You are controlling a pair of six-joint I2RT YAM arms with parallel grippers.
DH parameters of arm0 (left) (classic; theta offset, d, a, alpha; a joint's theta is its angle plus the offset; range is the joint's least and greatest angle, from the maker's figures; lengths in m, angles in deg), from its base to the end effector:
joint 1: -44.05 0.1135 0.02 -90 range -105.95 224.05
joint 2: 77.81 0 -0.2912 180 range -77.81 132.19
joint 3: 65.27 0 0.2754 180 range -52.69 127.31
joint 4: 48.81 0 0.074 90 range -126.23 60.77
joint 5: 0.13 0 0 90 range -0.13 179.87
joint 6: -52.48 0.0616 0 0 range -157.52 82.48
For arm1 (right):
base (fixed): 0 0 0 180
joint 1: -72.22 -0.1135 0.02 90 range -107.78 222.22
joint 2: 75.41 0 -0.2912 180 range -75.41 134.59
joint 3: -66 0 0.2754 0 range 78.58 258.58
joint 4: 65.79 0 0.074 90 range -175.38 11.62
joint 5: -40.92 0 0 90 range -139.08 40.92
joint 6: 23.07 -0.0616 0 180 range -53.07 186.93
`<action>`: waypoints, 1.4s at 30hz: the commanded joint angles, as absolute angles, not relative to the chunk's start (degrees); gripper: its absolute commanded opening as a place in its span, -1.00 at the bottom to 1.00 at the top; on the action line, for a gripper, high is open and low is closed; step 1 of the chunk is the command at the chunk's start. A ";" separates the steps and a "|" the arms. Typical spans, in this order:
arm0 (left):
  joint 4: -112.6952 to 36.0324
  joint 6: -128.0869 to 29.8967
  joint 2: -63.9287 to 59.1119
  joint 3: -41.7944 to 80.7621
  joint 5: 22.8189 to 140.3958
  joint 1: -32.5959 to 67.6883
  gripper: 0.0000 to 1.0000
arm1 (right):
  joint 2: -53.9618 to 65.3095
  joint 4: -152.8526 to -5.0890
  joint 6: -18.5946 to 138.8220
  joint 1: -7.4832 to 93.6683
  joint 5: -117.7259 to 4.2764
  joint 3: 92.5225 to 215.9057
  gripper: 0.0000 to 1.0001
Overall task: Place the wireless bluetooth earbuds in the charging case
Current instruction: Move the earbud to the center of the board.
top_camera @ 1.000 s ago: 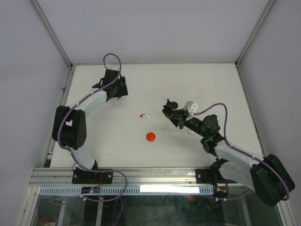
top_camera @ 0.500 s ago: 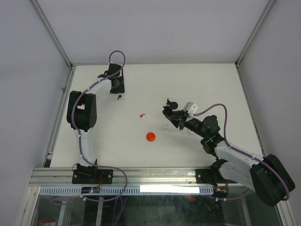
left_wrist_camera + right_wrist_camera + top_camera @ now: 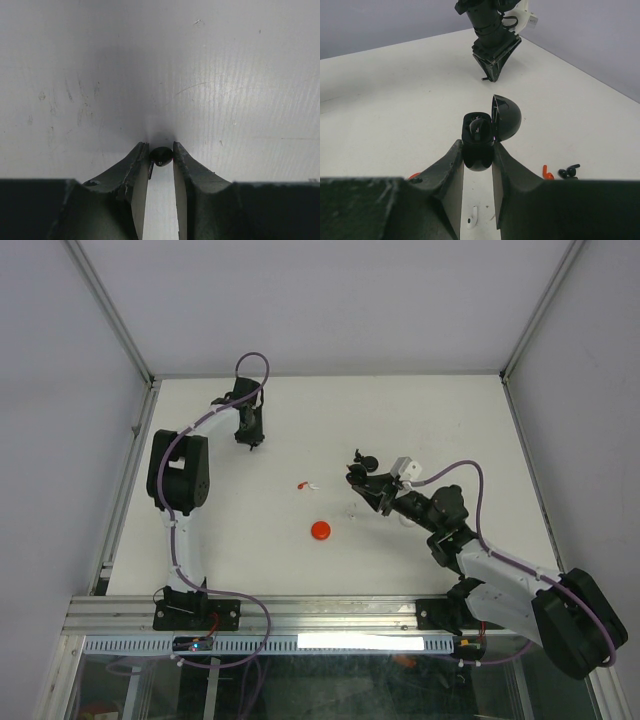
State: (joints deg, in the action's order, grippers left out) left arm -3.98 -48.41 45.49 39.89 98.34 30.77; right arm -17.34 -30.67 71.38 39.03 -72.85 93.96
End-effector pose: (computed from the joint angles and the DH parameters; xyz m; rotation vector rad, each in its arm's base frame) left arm 0.4915 -0.1067 0.1510 0.0081 2.6502 0.0585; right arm 0.1823 0.1489 0.2339 -0.8064 1.3027 0.7089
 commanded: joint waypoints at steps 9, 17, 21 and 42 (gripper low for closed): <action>-0.10 -53.53 36.73 30.71 94.67 30.25 -0.66 | -20.49 -28.20 71.85 39.21 -71.50 93.74 -1.00; 2.01 -60.63 28.76 19.68 91.63 28.12 -0.62 | -21.69 -29.68 72.29 39.21 -71.05 93.83 -1.00; 4.20 -63.97 26.42 15.92 93.05 25.68 -0.59 | -20.69 -29.42 72.05 39.22 -71.60 94.12 -1.00; 9.96 -70.28 22.05 14.73 91.03 16.79 -0.37 | -18.91 -29.11 71.69 39.26 -71.76 94.31 -1.00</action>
State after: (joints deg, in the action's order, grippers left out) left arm 8.76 -68.39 25.49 14.23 93.70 17.81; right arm -19.27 -31.55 71.53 39.03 -72.04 93.67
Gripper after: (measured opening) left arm 0.311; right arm 0.268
